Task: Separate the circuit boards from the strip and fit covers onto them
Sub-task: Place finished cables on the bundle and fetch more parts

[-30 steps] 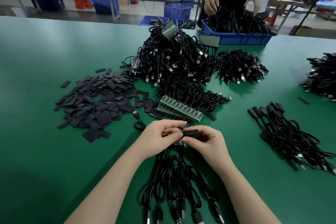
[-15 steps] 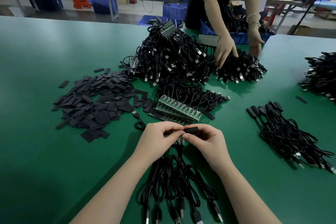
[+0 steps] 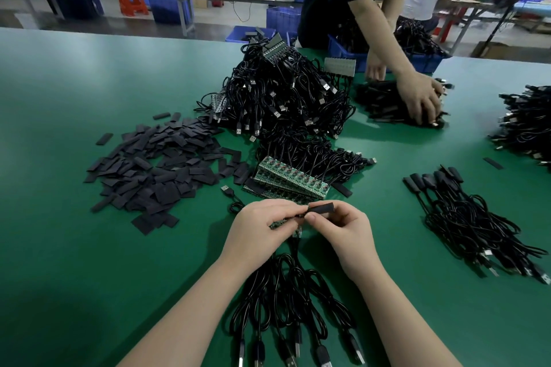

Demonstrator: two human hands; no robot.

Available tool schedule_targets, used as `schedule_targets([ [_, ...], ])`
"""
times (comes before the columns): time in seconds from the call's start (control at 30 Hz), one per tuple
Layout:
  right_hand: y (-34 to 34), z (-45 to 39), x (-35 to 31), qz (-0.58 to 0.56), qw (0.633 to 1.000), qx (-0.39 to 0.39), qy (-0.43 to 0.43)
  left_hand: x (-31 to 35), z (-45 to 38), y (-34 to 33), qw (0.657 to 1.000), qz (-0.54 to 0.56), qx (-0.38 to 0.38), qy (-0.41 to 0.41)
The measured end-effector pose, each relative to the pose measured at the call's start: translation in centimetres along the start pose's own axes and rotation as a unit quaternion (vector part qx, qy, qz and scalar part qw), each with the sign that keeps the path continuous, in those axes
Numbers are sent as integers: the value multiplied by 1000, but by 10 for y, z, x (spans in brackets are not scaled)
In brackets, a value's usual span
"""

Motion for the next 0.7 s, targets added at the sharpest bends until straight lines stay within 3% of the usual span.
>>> schedule_targets([
  [0.2, -7, 0, -1, -20, 1000, 17, -14, -3, 1, 8, 997, -25, 63, 27],
  [0.37, -14, 1, 1, -49, 998, 20, -30, 8, 1, 13, 992, -63, 100, -33],
  [0.7, -16, 3, -1, -36, 999, -5, -36, 13, 3, 10, 990, -94, 86, -55],
])
Point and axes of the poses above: each hand's wrist, its own z-axis away from the middle knuckle, its own y-axis out of the back of the hand, x = y × z, the point moved 8 cm from there along -z, towards the middle knuckle, and after that the axes turned 11 degrees about x, right-handed, at the moved point
